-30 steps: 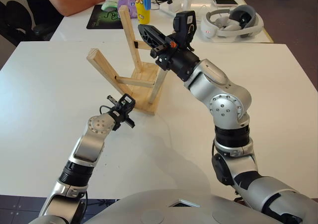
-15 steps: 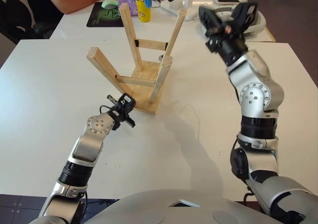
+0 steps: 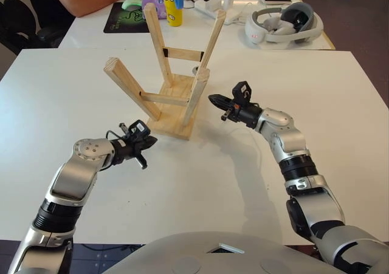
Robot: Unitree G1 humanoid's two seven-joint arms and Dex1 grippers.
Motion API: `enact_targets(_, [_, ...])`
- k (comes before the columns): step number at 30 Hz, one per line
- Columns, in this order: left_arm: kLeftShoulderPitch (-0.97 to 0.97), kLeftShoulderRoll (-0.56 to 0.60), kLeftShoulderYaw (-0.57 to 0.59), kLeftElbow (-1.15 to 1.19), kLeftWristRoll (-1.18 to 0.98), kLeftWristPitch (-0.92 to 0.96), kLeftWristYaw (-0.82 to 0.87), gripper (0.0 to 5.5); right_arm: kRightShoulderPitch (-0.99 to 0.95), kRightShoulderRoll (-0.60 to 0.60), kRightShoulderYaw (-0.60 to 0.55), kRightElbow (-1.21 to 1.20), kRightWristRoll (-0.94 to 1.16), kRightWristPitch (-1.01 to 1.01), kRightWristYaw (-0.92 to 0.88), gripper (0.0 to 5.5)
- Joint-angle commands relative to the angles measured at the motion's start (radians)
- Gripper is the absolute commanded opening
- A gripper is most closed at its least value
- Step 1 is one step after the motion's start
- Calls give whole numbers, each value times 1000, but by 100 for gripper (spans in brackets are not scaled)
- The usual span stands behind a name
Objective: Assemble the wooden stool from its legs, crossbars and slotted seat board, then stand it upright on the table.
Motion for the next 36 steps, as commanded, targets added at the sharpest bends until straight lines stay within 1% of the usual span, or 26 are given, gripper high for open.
enact_targets(1, [-8, -11, -54, 73, 53, -39, 42, 0, -56, 35, 12, 12, -14, -29, 48, 3])
enact_targets(5, [-37, -80, -81, 167, 85, -71, 119, 0, -58, 59, 40, -15, -17, -22, 95, 3])
enact_targets(8, [-58, -123, -70, 226, 93, -89, 172, 0, -52, 66, 67, -43, -21, -7, 130, 3])
enact_targets(15, [-113, -146, -49, 339, 106, -138, 205, 0, -1, 62, 150, -202, -22, 67, 183, 3])
enact_targets(17, [-124, -149, -64, 362, 119, -155, 207, 0, 3, 64, 163, -235, -58, 74, 133, 3])
enact_targets(19, [-133, -162, -73, 369, 124, -159, 209, 0, -3, 58, 162, -267, -147, 37, 25, 3])
enact_targets(21, [-132, -175, -83, 358, 128, -156, 213, 0, -20, 97, 76, -466, -122, 71, -97, 3])
enact_targets(22, [-121, -176, -86, 350, 132, -156, 215, 0, -56, 125, 29, -587, -65, 131, -148, 3])
enact_targets(24, [-86, -175, -81, 332, 134, -151, 226, 0, -191, 168, -81, -780, 158, 317, -245, 3])
enact_targets(25, [-69, -172, -77, 330, 136, -152, 232, 0, -298, 168, -176, -813, 343, 388, -331, 3])
enact_targets(26, [-51, -168, -70, 324, 135, -151, 239, 0, -379, 157, -252, -817, 476, 432, -384, 3])
enact_targets(28, [-28, -168, -58, 319, 133, -151, 253, 0, -524, 78, -422, -736, 676, 440, -479, 3])
enact_targets(30, [-22, -171, -57, 314, 131, -152, 259, 0, -572, -59, -562, -591, 645, 403, -492, 3])
enact_targets(31, [-22, -171, -58, 312, 130, -153, 258, 0, -532, -142, -595, -518, 569, 385, -465, 3])
enact_targets(32, [-20, -172, -56, 303, 127, -149, 258, 0, -460, -224, -599, -443, 456, 349, -452, 3])
enact_targets(33, [-16, -171, -55, 293, 123, -146, 256, 0, -380, -289, -575, -388, 351, 313, -434, 3])
enact_targets(34, [-12, -168, -54, 283, 121, -143, 253, 0, -317, -326, -564, -357, 291, 289, -424, 3])
enact_targets(36, [5, -160, -47, 257, 111, -137, 243, 0, -224, -358, -546, -302, 204, 246, -436, 3])
